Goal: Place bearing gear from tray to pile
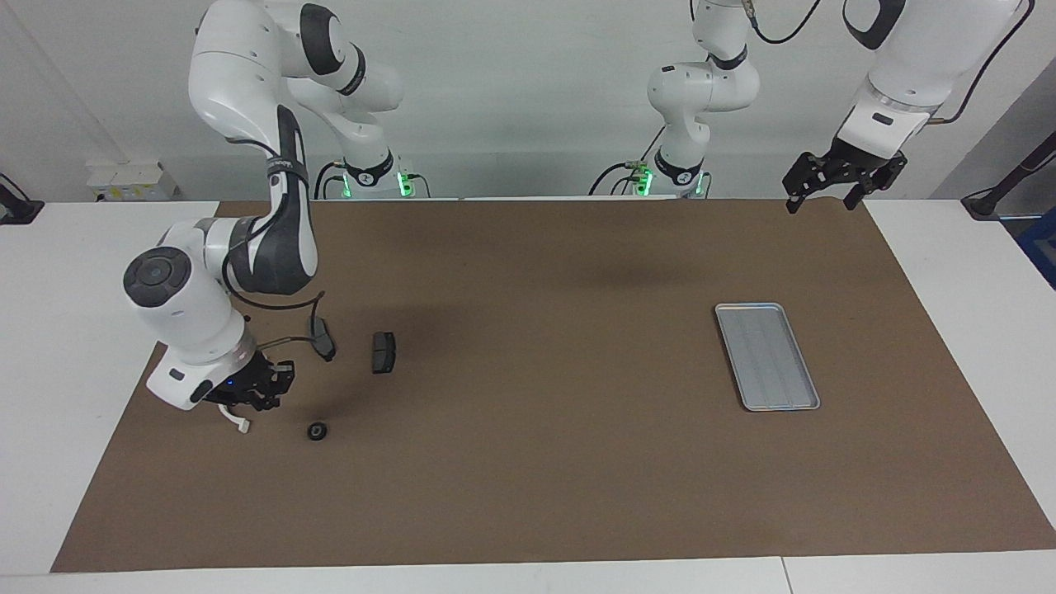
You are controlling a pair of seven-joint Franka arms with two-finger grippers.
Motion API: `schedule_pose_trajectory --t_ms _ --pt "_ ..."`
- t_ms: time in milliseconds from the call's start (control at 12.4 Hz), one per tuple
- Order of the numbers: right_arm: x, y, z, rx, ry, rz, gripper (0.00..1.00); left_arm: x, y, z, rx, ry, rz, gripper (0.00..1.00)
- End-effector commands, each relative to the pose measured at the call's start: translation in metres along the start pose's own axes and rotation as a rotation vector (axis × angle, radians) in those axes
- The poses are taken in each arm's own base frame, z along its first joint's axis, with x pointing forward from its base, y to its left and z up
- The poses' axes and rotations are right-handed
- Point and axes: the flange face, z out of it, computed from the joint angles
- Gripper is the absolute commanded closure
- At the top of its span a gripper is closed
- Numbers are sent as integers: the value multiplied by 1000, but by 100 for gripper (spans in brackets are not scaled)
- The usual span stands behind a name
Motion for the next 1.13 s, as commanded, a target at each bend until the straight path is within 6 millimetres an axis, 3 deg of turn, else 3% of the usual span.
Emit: schedule_pose_trajectory --t_ms 0,484,1049 --pt "1 5 22 -16 34 -43 100 -9 1 0 5 21 14 0" --pt "15 6 68 -19 80 -48 100 -9 1 2 4 21 14 0" --pt "16 1 72 -8 92 -35 100 -8 1 1 3 24 14 0"
